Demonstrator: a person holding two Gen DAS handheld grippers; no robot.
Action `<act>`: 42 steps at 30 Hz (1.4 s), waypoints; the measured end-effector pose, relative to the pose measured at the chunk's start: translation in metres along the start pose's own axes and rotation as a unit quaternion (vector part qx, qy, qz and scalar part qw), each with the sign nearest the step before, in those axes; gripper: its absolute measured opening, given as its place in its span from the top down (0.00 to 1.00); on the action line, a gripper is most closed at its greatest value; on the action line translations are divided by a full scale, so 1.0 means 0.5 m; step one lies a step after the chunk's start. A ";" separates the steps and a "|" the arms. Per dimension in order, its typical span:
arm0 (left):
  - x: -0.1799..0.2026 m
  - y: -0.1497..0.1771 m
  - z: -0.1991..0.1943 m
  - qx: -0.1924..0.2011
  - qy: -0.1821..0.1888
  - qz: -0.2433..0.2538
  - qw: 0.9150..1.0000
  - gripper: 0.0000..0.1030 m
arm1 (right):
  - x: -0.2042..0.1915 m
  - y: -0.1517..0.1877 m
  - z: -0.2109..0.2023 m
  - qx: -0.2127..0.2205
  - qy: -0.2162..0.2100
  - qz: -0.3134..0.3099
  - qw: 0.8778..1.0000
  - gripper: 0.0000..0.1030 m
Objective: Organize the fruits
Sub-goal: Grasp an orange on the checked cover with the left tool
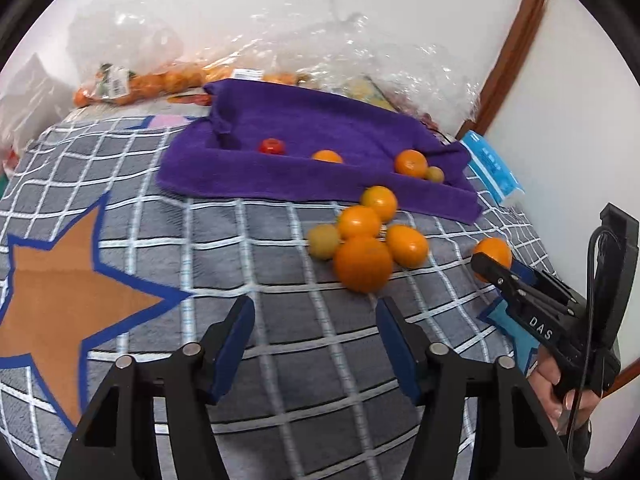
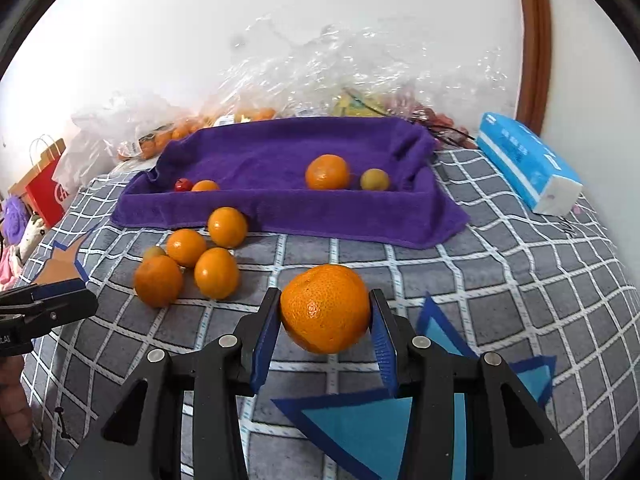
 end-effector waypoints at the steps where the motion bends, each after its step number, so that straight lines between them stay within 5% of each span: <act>1: 0.006 -0.002 0.005 -0.003 0.000 0.001 1.000 0.44 | 0.005 0.001 -0.002 0.000 0.001 0.001 1.000 0.58; 8: 0.051 -0.012 0.053 -0.020 -0.007 0.015 1.000 0.56 | 0.050 0.007 -0.015 0.007 0.003 0.035 0.999 0.58; 23: 0.077 -0.044 0.114 -0.020 -0.053 0.021 0.998 0.56 | 0.053 0.005 -0.014 0.009 -0.029 0.049 0.998 0.58; 24: 0.078 -0.045 0.115 -0.019 -0.060 0.026 0.998 0.63 | 0.055 0.005 -0.014 0.009 -0.029 0.052 0.998 0.58; 29: 0.076 -0.037 0.101 -0.023 -0.052 0.043 0.997 0.63 | 0.070 0.006 -0.015 0.011 -0.036 0.074 0.997 0.58; 37: 0.017 -0.022 0.055 0.005 -0.090 0.038 0.995 0.63 | 0.073 0.008 -0.015 0.012 -0.031 0.079 0.996 0.58; 42: -0.020 -0.015 0.040 0.027 -0.049 -0.006 0.998 0.63 | 0.075 0.007 -0.012 0.008 -0.045 0.080 0.996 0.58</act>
Point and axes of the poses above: each gripper's, at about its wrist camera, not at the fingertips, and z roughly the way its jaws point, x to its right, y to its underside, the point moved 5 cm from there along z, roughly the way its jaws point, and after that the axes turned 2 degrees about z, right-handed, at the moved point
